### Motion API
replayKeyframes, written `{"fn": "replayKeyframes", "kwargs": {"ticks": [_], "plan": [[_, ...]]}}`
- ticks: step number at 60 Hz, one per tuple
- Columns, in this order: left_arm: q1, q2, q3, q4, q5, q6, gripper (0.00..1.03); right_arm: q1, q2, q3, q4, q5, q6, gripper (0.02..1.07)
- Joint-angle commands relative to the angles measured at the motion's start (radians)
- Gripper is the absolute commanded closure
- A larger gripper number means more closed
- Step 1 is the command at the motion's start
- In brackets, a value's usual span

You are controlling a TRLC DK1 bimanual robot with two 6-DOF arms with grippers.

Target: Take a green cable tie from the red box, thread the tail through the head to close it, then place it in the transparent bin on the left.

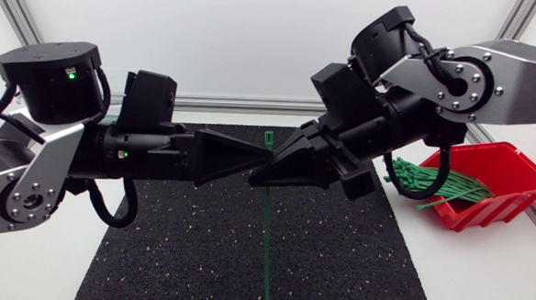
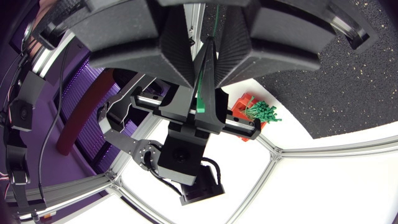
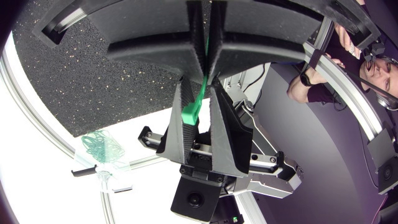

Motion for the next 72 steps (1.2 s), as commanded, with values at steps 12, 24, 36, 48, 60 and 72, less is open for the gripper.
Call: {"fn": "replayKeyframes", "kwargs": {"ticks": [12, 24, 36, 48, 60, 72], "plan": [[0.003, -0.016, -0.021, 0.017, 0.006, 0.021, 0.97, 0.001, -0.016, -0.022, 0.006, 0.003, 0.016, 1.01], [0.006, -0.008, -0.019, 0.031, 0.006, 0.021, 0.99, 0.008, -0.015, -0.029, 0.009, 0.008, 0.016, 1.01], [0.006, -0.008, -0.024, 0.031, 0.006, 0.021, 0.99, 0.011, -0.015, -0.032, 0.014, 0.022, 0.016, 1.01], [0.006, -0.006, -0.024, 0.029, -0.004, 0.019, 0.99, 0.018, -0.013, -0.033, 0.024, 0.029, 0.026, 1.01], [0.008, -0.008, -0.018, 0.023, -0.007, 0.016, 0.99, 0.035, -0.01, -0.038, 0.024, 0.029, 0.028, 1.01], [0.058, -0.023, 0.02, -0.041, 0.007, 0.015, 0.99, 0.02, -0.044, -0.058, 0.017, 0.031, 0.026, 0.89]]}}
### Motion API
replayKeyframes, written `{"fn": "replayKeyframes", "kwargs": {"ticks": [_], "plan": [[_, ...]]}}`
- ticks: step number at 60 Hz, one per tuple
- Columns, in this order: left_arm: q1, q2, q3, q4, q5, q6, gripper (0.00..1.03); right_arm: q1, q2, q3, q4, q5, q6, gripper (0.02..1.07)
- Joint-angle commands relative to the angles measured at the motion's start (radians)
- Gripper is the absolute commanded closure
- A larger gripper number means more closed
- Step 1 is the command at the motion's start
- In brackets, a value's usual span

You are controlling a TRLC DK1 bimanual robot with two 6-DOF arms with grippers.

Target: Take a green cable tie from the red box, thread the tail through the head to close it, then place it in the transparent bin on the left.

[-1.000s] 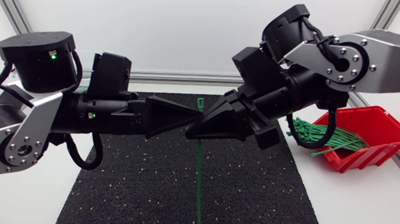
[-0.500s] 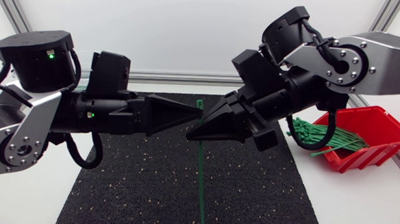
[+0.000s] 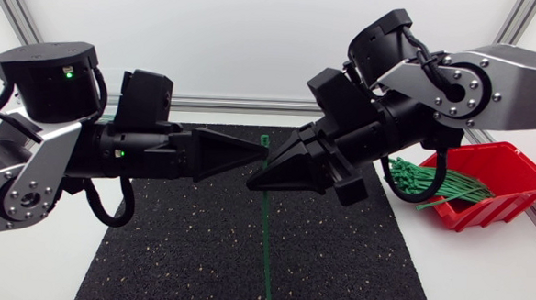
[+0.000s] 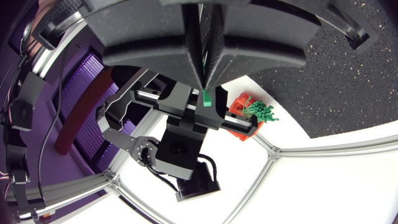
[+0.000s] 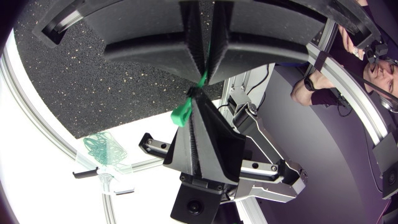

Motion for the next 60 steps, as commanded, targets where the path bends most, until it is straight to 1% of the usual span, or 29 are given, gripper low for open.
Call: {"fn": "replayKeyframes", "kwargs": {"ticks": [1, 7, 15, 19, 24, 29, 32, 38, 42, 45, 49, 56, 60], "plan": [[0.034, -0.018, 0.025, -0.026, 0.006, 0.0, 0.99, 0.001, -0.036, -0.039, -0.007, -0.005, 0.019, 0.88], [0.041, -0.032, 0.034, -0.047, 0.014, 0.0, 0.99, -0.008, -0.055, -0.054, -0.005, -0.002, 0.014, 0.79], [0.043, -0.054, 0.04, -0.072, 0.017, 0.001, 0.99, -0.016, -0.069, -0.074, -0.016, 0.017, 0.005, 0.5], [0.049, -0.067, 0.043, -0.079, 0.025, 0.001, 0.99, -0.017, -0.075, -0.079, -0.041, 0.028, -0.027, 0.39], [0.072, -0.077, 0.048, -0.081, 0.045, 0.001, 0.99, -0.025, -0.079, -0.087, -0.056, 0.063, -0.067, 0.31], [0.097, -0.083, 0.049, -0.081, 0.066, 0.008, 0.99, -0.056, -0.082, -0.096, -0.059, 0.089, -0.112, 0.19], [0.11, -0.086, 0.049, -0.082, 0.074, 0.012, 0.99, -0.071, -0.085, -0.103, -0.062, 0.118, -0.149, 0.13], [0.132, -0.086, 0.057, -0.104, 0.08, 0.032, 0.99, -0.097, -0.107, -0.111, -0.062, 0.166, -0.175, 0.11], [0.155, -0.075, 0.066, -0.112, 0.091, 0.038, 0.99, -0.114, -0.115, -0.111, -0.078, 0.241, -0.175, 0.06], [0.175, -0.061, 0.078, -0.116, 0.105, 0.038, 0.99, -0.132, -0.118, -0.108, -0.116, 0.264, -0.211, 0.06], [0.198, -0.046, 0.091, -0.122, 0.111, 0.05, 0.99, -0.168, -0.121, -0.113, -0.12, 0.268, -0.225, 0.06], [0.228, -0.026, 0.104, -0.125, 0.126, 0.058, 0.99, -0.206, -0.119, -0.111, -0.122, 0.313, -0.219, 0.06], [0.247, -0.021, 0.106, -0.127, 0.134, 0.061, 0.99, -0.209, -0.122, -0.117, -0.113, 0.374, -0.208, 0.06]]}}
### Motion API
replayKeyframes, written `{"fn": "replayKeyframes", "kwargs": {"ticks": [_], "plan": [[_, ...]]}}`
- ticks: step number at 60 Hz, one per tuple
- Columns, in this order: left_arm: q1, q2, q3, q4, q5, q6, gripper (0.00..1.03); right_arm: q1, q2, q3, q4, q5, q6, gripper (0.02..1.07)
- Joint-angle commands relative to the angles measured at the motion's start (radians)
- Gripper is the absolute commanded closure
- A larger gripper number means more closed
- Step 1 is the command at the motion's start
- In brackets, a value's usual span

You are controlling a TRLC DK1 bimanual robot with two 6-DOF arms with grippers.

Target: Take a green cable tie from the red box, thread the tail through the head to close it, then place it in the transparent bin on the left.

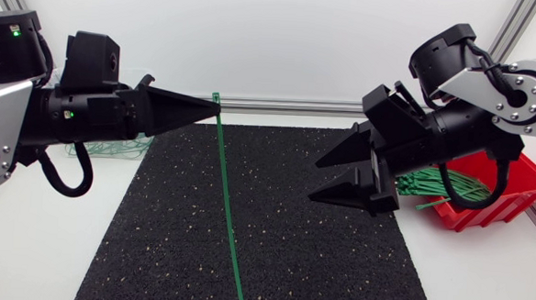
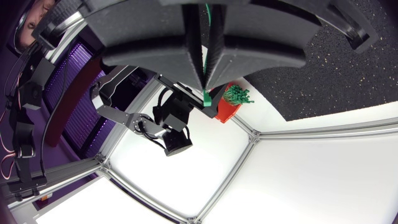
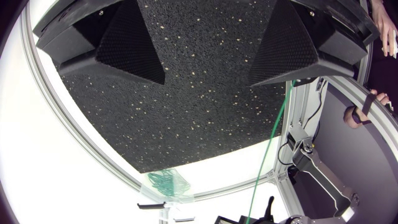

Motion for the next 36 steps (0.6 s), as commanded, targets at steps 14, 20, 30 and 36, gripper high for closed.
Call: {"fn": "replayKeyframes", "kwargs": {"ticks": [14, 20, 30, 36], "plan": [[0.056, 0.023, 0.03, -0.012, 0.058, 0.028, 0.99, -0.005, 0.064, -0.036, 0.065, 0.091, -0.027, 0.06], [0.071, 0.023, 0.027, -0.012, 0.08, 0.035, 0.99, 0.003, 0.053, -0.054, 0.101, 0.11, -0.07, 0.06], [0.083, 0.02, 0.013, -0.012, 0.124, 0.049, 0.99, 0.077, 0.06, -0.093, 0.122, 0.237, -0.077, 0.06], [0.088, 0.022, 0.008, -0.012, 0.16, 0.058, 0.99, 0.11, 0.062, -0.114, 0.122, 0.272, -0.081, 0.06]]}}
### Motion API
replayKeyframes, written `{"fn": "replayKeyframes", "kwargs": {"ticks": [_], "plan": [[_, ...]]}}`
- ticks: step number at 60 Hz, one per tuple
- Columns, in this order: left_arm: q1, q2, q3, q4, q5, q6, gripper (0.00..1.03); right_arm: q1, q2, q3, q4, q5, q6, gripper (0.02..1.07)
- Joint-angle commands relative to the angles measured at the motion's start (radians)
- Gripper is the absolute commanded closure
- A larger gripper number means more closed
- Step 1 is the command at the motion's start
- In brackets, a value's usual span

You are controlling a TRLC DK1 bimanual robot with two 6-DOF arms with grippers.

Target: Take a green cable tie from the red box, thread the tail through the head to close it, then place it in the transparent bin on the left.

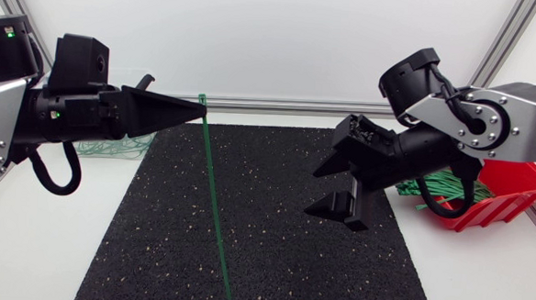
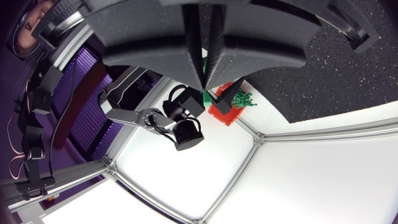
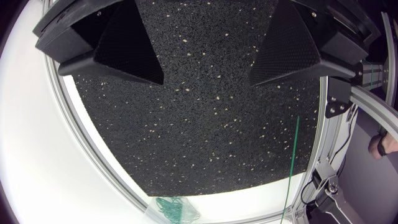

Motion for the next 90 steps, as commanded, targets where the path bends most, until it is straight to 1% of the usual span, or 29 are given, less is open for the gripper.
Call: {"fn": "replayKeyframes", "kwargs": {"ticks": [1, 3, 7, 11, 14, 16, 20, 24, 27, 31, 32, 36, 38, 39, 42, 45, 48, 56, 60, 66, 69, 72, 74, 76, 81, 90], "plan": [[0.011, 0.01, 0.007, 0.003, 0.038, 0.028, 0.99, 0.03, 0.017, -0.046, 0.009, 0.026, -0.031, 0.06], [0.011, 0.012, 0.007, 0.003, 0.047, 0.029, 0.99, 0.03, 0.009, -0.069, 0.049, 0.054, -0.044, 0.06], [0.011, 0.018, 0.008, 0.003, 0.072, 0.029, 0.99, 0.02, -0.025, -0.127, 0.184, 0.1, -0.035, 0.06], [0.011, 0.03, 0.014, 0.002, 0.096, 0.028, 0.99, 0.015, -0.04, -0.15, 0.236, 0.109, -0.04, 0.06], [0.011, 0.041, 0.022, -0.005, 0.112, 0.028, 0.99, 0.01, -0.068, -0.191, 0.33, 0.123, -0.04, 0.06], [0.011, 0.062, 0.045, -0.028, 0.125, 0.028, 0.99, 0.02, -0.106, -0.245, 0.443, 0.149, -0.04, 0.06], [0.011, 0.093, 0.083, -0.067, 0.141, 0.024, 0.99, 0.043, -0.146, -0.3, 0.563, 0.169, -0.049, 0.06], [0.013, 0.122, 0.116, -0.103, 0.154, 0.02, 0.99, 0.069, -0.183, -0.342, 0.64, 0.189, -0.083, 0.06], [0.011, 0.139, 0.131, -0.115, 0.156, 0.015, 0.99, 0.073, -0.21, -0.375, 0.706, 0.194, -0.155, 0.06], [0.01, 0.164, 0.152, -0.118, 0.156, -0.005, 0.99, 0.075, -0.246, -0.449, 0.888, 0.166, -0.256, 0.06], [0.01, 0.168, 0.155, -0.118, 0.156, -0.008, 0.99, 0.075, -0.25, -0.455, 0.913, 0.152, -0.262, 0.06], [0.011, 0.182, 0.169, -0.118, 0.156, -0.02, 0.99, 0.073, -0.256, -0.449, 0.922, 0.143, -0.314, 0.06], [0.013, 0.188, 0.172, -0.118, 0.156, -0.022, 0.99, 0.075, -0.264, -0.457, 0.94, 0.14, -0.379, 0.06], [0.013, 0.191, 0.175, -0.118, 0.156, -0.023, 0.99, 0.078, -0.27, -0.468, 0.962, 0.14, -0.426, 0.06], [0.011, 0.204, 0.183, -0.118, 0.156, -0.031, 0.99, 0.099, -0.281, -0.495, 1.048, 0.146, -0.489, 0.06], [0.013, 0.217, 0.194, -0.12, 0.156, -0.034, 0.99, 0.119, -0.266, -0.521, 1.131, 0.164, -0.603, 0.06], [0.013, 0.233, 0.212, -0.129, 0.156, -0.037, 0.99, 0.142, -0.253, -0.535, 1.186, 0.168, -0.675, 0.06], [0.016, 0.262, 0.26, -0.167, 0.164, -0.048, 0.99, 0.187, -0.167, -0.581, 1.413, 0.169, -0.876, 0.06], [0.016, 0.279, 0.278, -0.189, 0.176, -0.054, 0.99, 0.222, -0.14, -0.592, 1.47, 0.166, -0.93, 0.06], [0.015, 0.308, 0.297, -0.209, 0.184, -0.055, 0.99, 0.253, -0.066, -0.632, 1.605, 0.108, -1.066, 0.06], [0.013, 0.314, 0.298, -0.212, 0.184, -0.055, 0.99, 0.259, -0.04, -0.639, 1.618, 0.08, -1.141, 0.06], [0.011, 0.325, 0.301, -0.221, 0.185, -0.055, 0.99, 0.264, -0.023, -0.638, 1.623, 0.06, -1.18, 0.06], [0.011, 0.334, 0.307, -0.23, 0.188, -0.055, 0.99, 0.265, -0.017, -0.639, 1.624, 0.026, -1.203, 0.06], [0.011, 0.343, 0.31, -0.236, 0.188, -0.055, 0.99, 0.271, -0.011, -0.641, 1.624, 0.006, -1.209, 0.06], [0.011, 0.358, 0.318, -0.247, 0.188, -0.055, 0.99, 0.302, -0.002, -0.641, 1.624, -0.004, -1.229, 0.06], [0.004, 0.368, 0.317, -0.255, 0.185, -0.055, 0.99, 0.313, 0.004, -0.652, 1.615, -0.101, -1.255, 0.07]]}}
